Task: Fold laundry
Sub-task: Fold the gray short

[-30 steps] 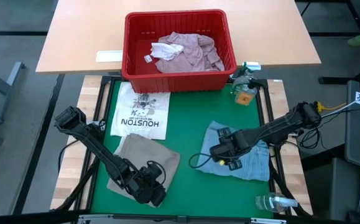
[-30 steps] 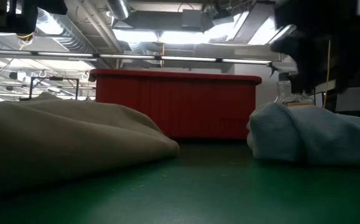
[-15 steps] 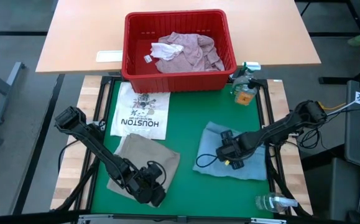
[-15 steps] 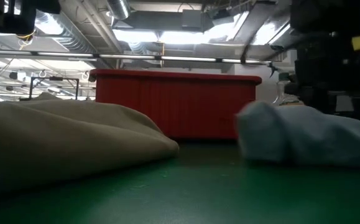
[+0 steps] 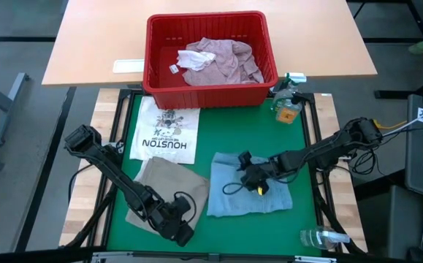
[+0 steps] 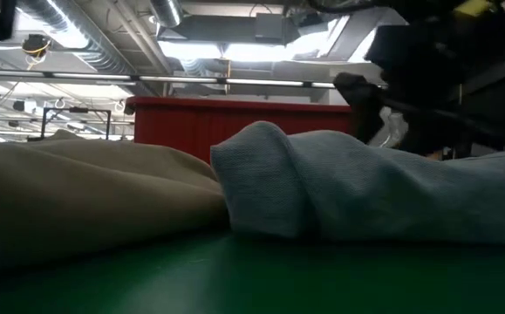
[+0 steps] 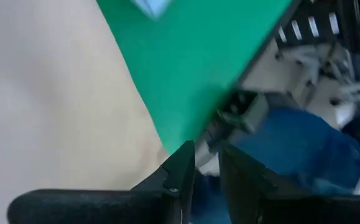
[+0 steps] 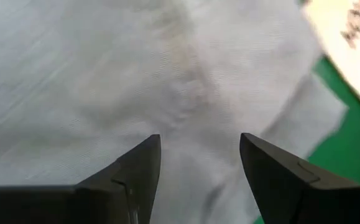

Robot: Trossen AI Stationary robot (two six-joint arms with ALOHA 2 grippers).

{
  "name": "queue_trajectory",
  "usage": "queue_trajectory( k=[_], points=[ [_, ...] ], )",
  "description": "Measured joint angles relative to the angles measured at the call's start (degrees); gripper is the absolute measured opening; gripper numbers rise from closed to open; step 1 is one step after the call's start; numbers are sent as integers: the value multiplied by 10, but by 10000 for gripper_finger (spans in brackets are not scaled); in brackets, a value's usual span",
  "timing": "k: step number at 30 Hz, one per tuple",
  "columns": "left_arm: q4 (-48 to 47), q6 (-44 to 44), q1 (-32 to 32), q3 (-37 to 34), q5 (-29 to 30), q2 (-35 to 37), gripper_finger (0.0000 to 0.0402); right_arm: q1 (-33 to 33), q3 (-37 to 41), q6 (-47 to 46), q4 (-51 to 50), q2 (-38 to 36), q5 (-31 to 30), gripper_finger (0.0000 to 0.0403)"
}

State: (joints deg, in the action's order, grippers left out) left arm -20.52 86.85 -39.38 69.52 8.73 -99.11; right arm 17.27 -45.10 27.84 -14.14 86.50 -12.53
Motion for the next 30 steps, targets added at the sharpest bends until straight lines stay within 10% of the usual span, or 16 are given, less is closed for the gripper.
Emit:
queue_trajectory(
  k=[30],
  points=[
    [44, 70, -21, 0, -35, -45, 69, -8, -99, -12, -36, -1, 106, 220]
  ],
)
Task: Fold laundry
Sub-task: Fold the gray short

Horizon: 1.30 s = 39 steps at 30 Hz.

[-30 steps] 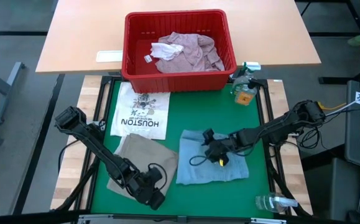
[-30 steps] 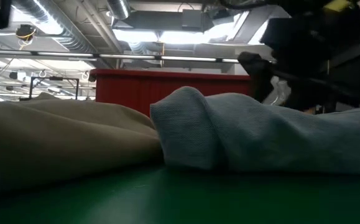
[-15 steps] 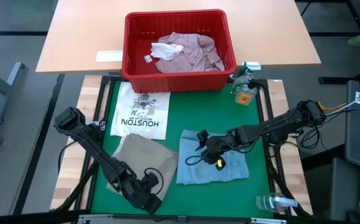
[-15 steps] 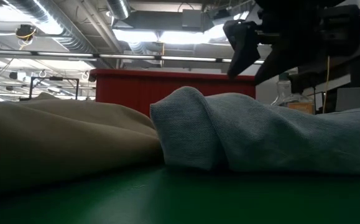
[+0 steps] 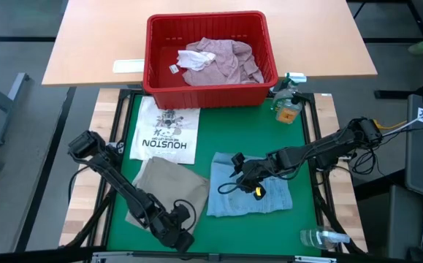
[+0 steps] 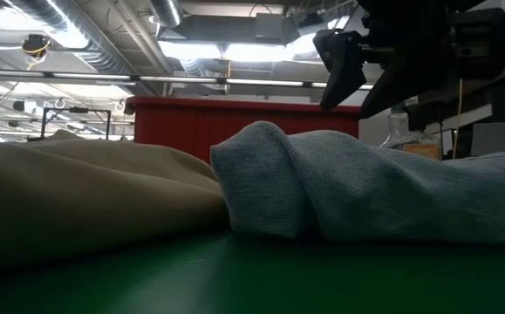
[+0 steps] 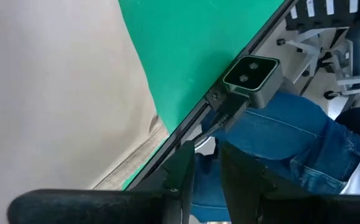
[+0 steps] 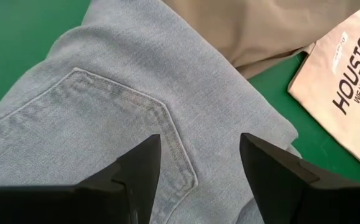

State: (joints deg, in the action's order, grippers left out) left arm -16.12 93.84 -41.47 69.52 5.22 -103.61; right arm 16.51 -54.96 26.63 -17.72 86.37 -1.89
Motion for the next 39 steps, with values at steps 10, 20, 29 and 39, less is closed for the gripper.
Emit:
queue_trajectory(
  k=[10, 20, 29, 39],
  points=[
    [-21, -19, 11, 0, -15, 0, 109, 0, 0, 0, 0, 0, 0, 220],
    [-31, -45, 8, 0, -5, -8, 213, 0, 0, 1, 0, 0, 0, 221],
    [-35, -45, 7, 0, 19, -63, 212, 0, 0, -3, 1, 0, 0, 221],
    [-82, -39, 8, 4, -106, -92, 212, 0, 0, -42, 45, 0, 24, 221]
  ],
)
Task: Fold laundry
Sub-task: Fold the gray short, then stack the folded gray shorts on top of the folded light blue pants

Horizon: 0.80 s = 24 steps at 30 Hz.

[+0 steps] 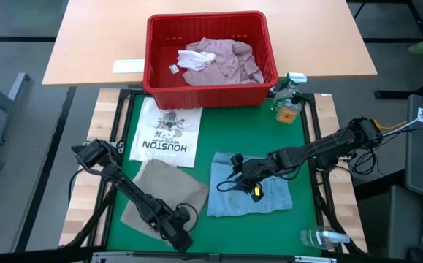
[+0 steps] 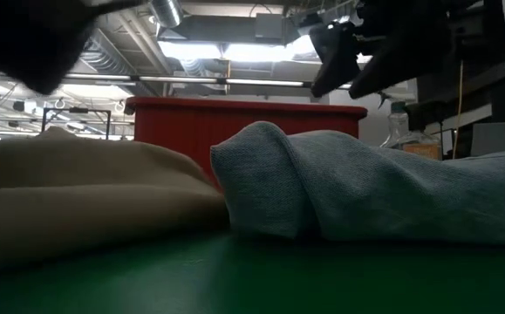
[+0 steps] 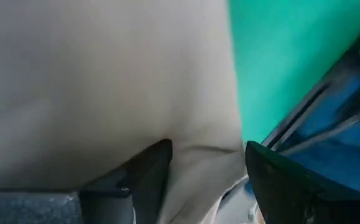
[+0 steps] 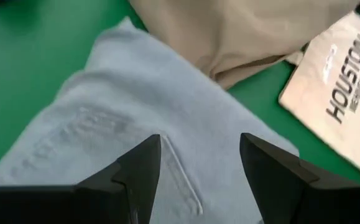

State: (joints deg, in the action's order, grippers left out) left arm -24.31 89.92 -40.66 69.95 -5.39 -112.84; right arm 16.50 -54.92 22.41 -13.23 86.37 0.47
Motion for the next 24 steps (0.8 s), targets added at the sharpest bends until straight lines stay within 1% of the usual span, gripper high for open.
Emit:
queue_trajectory(
  k=[4, 6, 10, 14, 19, 24],
  points=[
    [-66, 73, 7, -1, -87, 0, 211, 0, 0, 0, 19, 0, 7, 221],
    [-79, 89, 11, -2, -117, -2, 209, 0, 0, 0, 26, 0, 7, 221],
    [-78, 108, 10, -3, -107, -2, 203, 0, 0, 4, 48, 0, 7, 221],
    [-78, 135, 14, -3, -88, -2, 197, 0, 0, 4, 102, 16, 7, 221],
    [-77, 152, 18, -3, -84, -2, 194, 0, -6, 4, 181, 67, 30, 221],
    [-76, 165, 19, -3, -77, -2, 194, 0, -65, 3, 192, 132, 42, 221]
  ],
)
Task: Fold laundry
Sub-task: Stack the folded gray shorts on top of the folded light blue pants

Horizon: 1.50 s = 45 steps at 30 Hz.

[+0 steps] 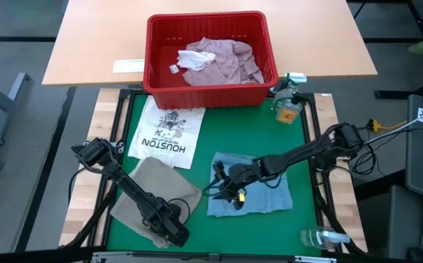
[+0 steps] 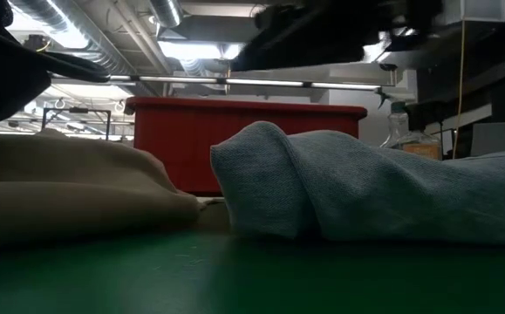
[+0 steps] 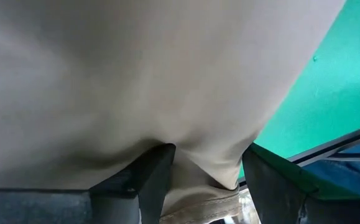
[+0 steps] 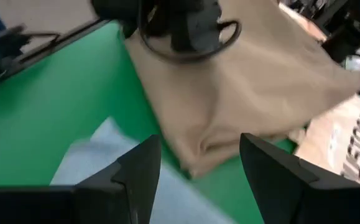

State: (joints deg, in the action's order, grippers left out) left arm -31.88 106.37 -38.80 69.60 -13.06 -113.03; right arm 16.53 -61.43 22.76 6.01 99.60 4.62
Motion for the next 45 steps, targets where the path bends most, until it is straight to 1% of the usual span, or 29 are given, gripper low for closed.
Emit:
queue_trajectory(
  k=[4, 7, 11, 15, 22, 30, 32, 34, 36, 45],
  points=[
    [5, 1, 1, 0, 7, 0, 194, 0, -57, 0, -12, 50, 0, 221],
    [8, 1, 1, 0, 16, 0, 194, 0, -96, 1, -45, 87, 0, 221],
    [11, 1, 0, 0, 22, 0, 194, 0, -125, 3, -68, 132, 0, 221],
    [14, -2, 1, 0, 27, 0, 194, 0, -139, 15, -70, 171, -1, 221],
    [22, -4, 2, -1, 35, 0, 194, 0, -160, 15, -76, 222, -37, 221],
    [27, -4, 2, -1, 36, 0, 194, 0, -179, 14, -90, 248, -49, 216],
    [27, -4, 2, -1, 34, 0, 194, 0, -179, 14, -92, 249, -61, 204],
    [27, -5, 2, -1, 28, 0, 194, 0, -179, 14, -92, 249, -70, 183],
    [28, -5, -1, -1, 27, 0, 194, 0, -179, 13, -92, 249, -80, 157],
    [28, -4, -7, -1, 32, 0, 188, 0, -177, 2, -93, 251, -86, 31]
  ],
)
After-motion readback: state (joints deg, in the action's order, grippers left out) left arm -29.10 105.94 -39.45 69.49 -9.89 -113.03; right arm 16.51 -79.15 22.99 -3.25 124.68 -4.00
